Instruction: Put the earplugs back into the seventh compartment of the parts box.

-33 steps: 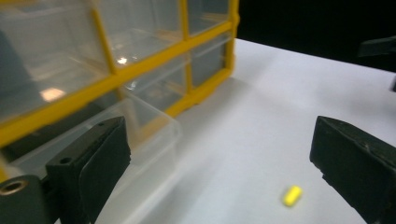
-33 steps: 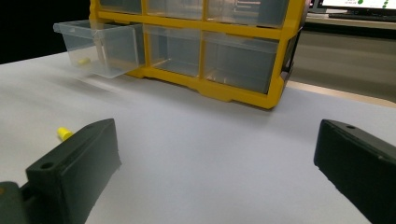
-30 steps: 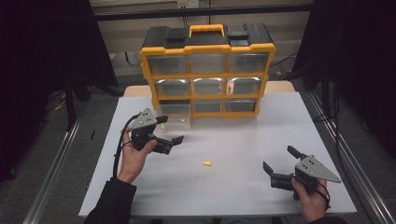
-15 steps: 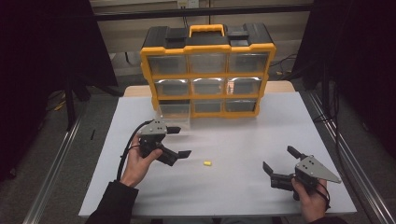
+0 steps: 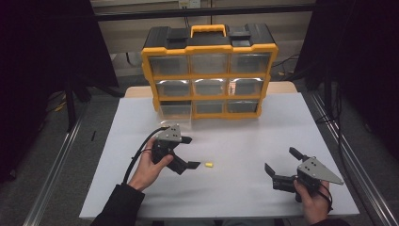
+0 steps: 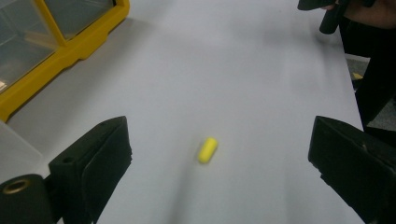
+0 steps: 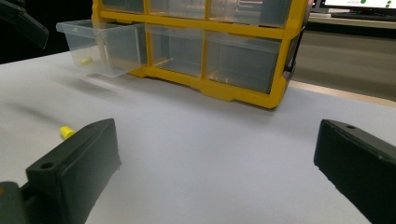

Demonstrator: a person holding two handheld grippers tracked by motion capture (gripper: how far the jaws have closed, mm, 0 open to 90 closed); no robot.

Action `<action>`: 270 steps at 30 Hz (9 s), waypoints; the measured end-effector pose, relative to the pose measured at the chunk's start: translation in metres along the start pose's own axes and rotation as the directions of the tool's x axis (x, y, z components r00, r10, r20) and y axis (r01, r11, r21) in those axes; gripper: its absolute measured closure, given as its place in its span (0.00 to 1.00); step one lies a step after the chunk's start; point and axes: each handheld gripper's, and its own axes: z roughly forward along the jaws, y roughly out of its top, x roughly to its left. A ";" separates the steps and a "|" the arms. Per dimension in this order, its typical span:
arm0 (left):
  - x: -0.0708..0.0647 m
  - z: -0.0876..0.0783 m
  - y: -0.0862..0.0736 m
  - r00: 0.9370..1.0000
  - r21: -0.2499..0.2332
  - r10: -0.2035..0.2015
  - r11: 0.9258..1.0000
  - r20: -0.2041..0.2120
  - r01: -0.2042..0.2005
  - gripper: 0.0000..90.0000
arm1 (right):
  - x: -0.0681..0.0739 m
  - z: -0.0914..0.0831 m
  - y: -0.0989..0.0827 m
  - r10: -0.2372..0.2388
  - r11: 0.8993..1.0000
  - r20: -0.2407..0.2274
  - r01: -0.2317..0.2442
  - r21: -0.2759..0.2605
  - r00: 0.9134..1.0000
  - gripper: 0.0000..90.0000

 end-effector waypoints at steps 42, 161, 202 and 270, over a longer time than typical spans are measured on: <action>0.014 0.087 0.001 0.990 0.364 0.075 0.924 0.117 -0.113 0.37 | 0.000 0.000 0.000 0.000 1.000 -0.002 0.000 0.004 1.000 0.00; 0.039 -0.044 0.037 0.982 0.025 0.003 1.000 -0.189 0.001 0.90 | 0.000 -0.002 0.000 -0.005 1.000 0.007 0.005 0.001 1.000 0.00; 0.103 -0.073 0.072 0.957 0.173 -0.016 0.983 -0.288 0.069 0.90 | -0.001 -0.002 0.000 -0.001 1.000 0.004 0.001 -0.002 1.000 0.00; 0.132 -0.046 0.046 0.895 0.182 -0.096 0.964 -0.436 0.192 0.29 | -0.001 -0.002 -0.001 0.002 1.000 0.001 -0.002 0.001 1.000 0.00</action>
